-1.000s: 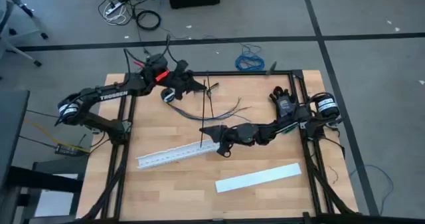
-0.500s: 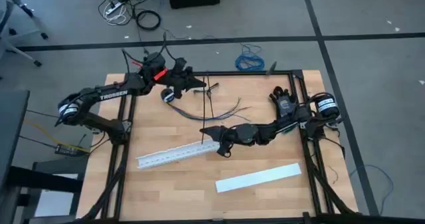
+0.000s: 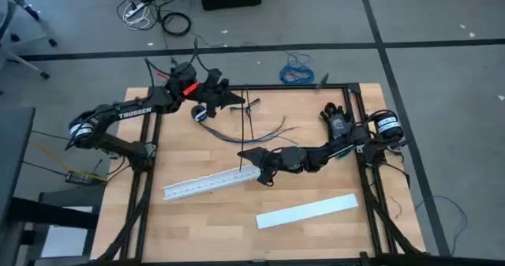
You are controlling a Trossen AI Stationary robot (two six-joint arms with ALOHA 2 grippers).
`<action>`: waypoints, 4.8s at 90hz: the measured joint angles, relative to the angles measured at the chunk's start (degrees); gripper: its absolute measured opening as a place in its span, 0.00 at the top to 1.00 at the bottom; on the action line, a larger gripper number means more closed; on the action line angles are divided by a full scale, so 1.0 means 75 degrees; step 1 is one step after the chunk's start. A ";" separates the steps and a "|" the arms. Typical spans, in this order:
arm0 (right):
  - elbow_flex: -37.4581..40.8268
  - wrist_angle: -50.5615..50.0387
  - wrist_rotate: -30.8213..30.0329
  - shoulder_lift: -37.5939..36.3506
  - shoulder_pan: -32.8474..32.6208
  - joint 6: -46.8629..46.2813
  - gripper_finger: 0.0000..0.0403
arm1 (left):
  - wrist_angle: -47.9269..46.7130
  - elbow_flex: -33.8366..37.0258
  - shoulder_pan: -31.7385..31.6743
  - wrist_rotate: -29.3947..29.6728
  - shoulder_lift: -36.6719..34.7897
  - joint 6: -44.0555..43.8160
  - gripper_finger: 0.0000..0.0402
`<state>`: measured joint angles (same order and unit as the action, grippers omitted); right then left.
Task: Ziptie cables
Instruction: Insert the black zip tie into the locking head
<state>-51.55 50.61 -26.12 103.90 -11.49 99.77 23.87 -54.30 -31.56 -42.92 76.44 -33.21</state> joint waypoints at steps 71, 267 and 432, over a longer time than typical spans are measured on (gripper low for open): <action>0.0000 0.0784 -0.0203 0.0000 -0.0618 -0.9148 1.00 | -0.2363 0.0026 0.2484 0.2170 0.0000 0.7038 1.00; 0.1635 0.2838 0.1107 0.0000 -0.0909 -1.3878 1.00 | 0.1467 0.0988 0.6954 1.1316 0.1209 1.5032 1.00; 0.1632 0.2827 0.1103 0.0000 -0.0746 -1.4217 1.00 | 0.0990 0.0985 0.7211 1.1537 0.1204 1.6141 1.00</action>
<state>-39.31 71.81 -17.85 103.90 -17.08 -6.86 31.29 -46.92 22.52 43.61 85.47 87.84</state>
